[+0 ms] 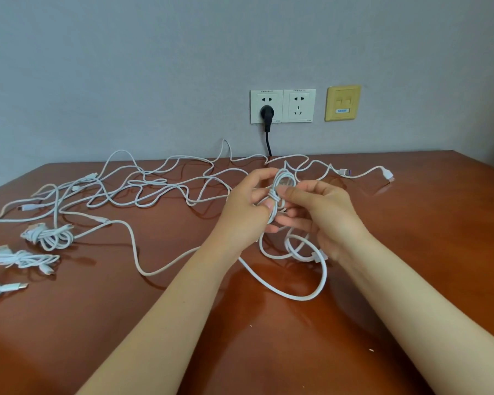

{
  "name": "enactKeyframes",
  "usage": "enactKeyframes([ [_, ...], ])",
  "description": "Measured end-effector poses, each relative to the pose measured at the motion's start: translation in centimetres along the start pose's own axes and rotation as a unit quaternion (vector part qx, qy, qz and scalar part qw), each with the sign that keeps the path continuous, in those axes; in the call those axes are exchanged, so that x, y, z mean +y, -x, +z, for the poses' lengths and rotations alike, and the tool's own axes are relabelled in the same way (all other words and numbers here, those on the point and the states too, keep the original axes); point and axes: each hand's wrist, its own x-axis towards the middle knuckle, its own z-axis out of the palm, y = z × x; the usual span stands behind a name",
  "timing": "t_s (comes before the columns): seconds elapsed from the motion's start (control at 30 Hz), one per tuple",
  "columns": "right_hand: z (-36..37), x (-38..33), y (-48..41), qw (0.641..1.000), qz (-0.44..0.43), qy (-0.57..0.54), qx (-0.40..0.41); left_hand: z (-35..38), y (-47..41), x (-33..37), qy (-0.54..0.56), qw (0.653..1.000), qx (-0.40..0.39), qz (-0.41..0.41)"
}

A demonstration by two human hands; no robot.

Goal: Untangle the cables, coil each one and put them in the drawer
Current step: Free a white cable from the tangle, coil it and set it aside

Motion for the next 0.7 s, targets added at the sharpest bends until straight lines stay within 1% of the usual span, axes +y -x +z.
enactKeyframes([
  [0.13, -0.35, -0.07, -0.20, 1.000, -0.016, 0.026, 0.006, -0.17, 0.00, 0.16, -0.024, 1.000, -0.015, 0.008],
  [0.27, -0.15, 0.49, -0.32, 0.998, -0.031, 0.041, 0.025, -0.03, 0.07, 0.22, -0.035, 0.999, -0.012, 0.007],
  [0.37, -0.13, 0.86, -0.49, 0.994, -0.054, 0.083, 0.039, 0.14, 0.12, 0.36, -0.033, 0.999, -0.014, 0.008],
  [0.47, -0.46, 0.80, -0.68, 0.990, -0.037, 0.134, 0.007, 0.46, 0.28, 0.56, -0.007, 1.000, -0.021, 0.004],
  [0.57, -0.47, 0.78, -0.59, 0.992, -0.029, 0.121, -0.035, 0.67, 0.35, 0.81, 0.008, 1.000, -0.027, -0.008],
  [0.67, -0.09, 0.78, -0.45, 0.995, -0.032, 0.092, -0.022, 0.50, 0.15, 0.92, -0.007, 0.999, -0.035, -0.017],
  [0.7, -0.08, 0.87, -0.57, 0.994, -0.042, 0.103, -0.012, 0.40, 0.10, 0.93, -0.024, 0.999, -0.040, -0.019],
])
